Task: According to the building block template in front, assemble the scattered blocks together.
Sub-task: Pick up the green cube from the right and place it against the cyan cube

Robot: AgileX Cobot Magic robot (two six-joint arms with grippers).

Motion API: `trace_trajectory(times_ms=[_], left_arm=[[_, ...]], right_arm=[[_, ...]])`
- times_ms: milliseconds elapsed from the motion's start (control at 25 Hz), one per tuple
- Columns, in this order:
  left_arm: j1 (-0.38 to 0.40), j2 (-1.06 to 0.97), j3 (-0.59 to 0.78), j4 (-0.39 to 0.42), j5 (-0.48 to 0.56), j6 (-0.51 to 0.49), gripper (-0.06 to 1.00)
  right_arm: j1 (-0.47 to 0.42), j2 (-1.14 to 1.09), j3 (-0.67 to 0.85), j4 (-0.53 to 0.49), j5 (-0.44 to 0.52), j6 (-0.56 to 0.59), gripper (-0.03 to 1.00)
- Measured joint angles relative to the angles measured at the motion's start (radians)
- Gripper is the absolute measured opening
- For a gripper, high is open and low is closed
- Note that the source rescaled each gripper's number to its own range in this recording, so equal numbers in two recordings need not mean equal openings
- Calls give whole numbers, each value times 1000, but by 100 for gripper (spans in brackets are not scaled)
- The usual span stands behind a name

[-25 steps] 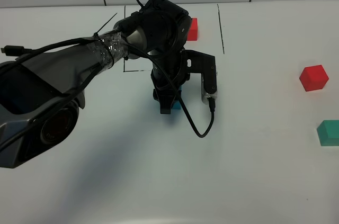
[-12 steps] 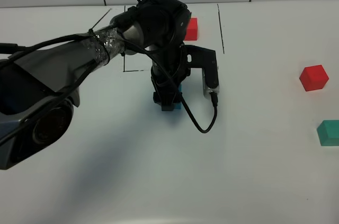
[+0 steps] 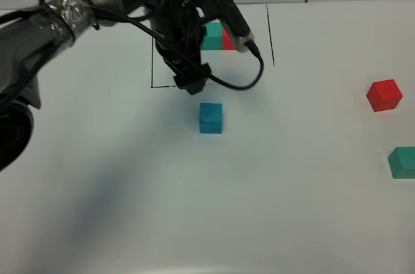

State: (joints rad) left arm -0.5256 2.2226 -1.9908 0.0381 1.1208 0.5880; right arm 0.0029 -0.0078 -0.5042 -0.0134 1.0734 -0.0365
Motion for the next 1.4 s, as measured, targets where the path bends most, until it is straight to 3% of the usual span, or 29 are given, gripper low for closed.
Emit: trace_trajectory(times_ms=[280, 680, 1040, 1400], left_arm=[[157, -51, 0, 2, 48, -194, 100], [298, -163, 95, 37, 68, -318, 97], [419, -380, 354, 49, 5, -396, 97], [424, -698, 672, 37, -69, -470, 97]], right_arm=[[0, 0, 0, 5, 0, 0, 92], [0, 0, 0, 13, 0, 0, 92], [0, 0, 0, 23, 0, 0, 92], [0, 0, 0, 25, 0, 0, 92]])
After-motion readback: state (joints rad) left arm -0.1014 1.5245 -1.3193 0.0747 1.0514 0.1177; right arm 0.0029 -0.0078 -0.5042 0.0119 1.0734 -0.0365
